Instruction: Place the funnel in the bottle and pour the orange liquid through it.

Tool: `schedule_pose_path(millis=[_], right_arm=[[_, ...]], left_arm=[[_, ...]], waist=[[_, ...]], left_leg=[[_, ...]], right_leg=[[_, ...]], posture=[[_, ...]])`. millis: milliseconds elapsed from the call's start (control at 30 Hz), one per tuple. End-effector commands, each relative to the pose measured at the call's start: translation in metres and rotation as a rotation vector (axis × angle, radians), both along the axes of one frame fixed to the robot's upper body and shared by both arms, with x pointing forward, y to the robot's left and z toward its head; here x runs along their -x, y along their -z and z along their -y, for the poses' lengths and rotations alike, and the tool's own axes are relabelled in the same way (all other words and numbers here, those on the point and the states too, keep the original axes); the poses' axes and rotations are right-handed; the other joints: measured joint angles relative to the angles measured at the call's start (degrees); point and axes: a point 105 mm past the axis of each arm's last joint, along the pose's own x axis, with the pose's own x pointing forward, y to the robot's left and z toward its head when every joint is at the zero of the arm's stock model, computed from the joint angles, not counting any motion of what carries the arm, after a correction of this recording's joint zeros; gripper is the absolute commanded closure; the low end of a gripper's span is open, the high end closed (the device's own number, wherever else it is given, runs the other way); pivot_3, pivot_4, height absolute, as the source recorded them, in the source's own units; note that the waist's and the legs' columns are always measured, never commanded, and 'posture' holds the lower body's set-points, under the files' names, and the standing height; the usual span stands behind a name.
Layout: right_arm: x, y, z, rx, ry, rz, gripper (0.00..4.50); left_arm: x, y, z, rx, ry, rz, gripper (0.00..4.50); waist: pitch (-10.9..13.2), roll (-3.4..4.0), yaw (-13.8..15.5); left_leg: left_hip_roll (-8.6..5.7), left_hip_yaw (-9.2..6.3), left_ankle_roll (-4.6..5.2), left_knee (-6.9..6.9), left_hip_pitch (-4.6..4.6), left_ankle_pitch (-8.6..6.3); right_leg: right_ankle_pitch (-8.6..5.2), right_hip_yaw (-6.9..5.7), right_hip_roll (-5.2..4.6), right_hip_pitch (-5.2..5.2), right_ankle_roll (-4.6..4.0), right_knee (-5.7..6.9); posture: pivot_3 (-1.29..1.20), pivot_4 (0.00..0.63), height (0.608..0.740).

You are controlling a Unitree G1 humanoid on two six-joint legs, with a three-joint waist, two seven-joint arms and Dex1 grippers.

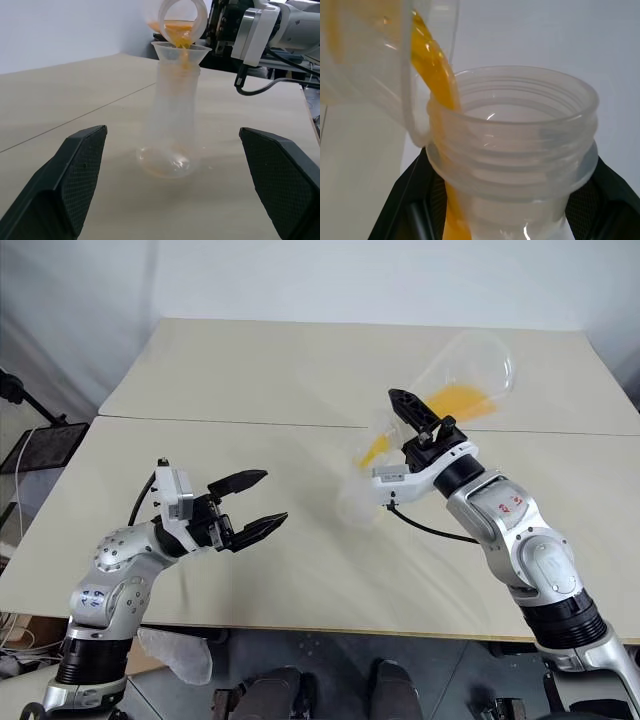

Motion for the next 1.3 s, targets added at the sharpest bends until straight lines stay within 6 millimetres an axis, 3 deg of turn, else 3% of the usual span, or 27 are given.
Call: schedule_pose_path(millis=[33, 1300], right_arm=[[0.0059, -0.0250, 0.0041, 0.002, 0.002, 0.111, 1.97], [0.0069, -0.0321, 0.0033, 0.047, -0.012, 0.188, 1.97]], left_arm=[[0.0032, -0.0060, 0.0012, 0.013, 0.003, 0.037, 0.00], [0.0027, -0.0079, 0.0023, 0.031, -0.003, 0.055, 0.00]], waist=[[0.0, 0.00, 0.0], [0.0, 0.00, -0.7]], left_leg=[[0.00, 0.00, 0.00, 0.00, 0.00, 0.00], [0.03, -0.03, -0.03, -0.02, 0.00, 0.02]], right_leg=[[0.00, 0.00, 0.00, 0.00, 0.00, 0.00], [0.00, 0.03, 0.00, 0.01, 0.00, 0.00]], posture=[[0.00, 0.150, 0.740], [0.00, 0.150, 0.740]])
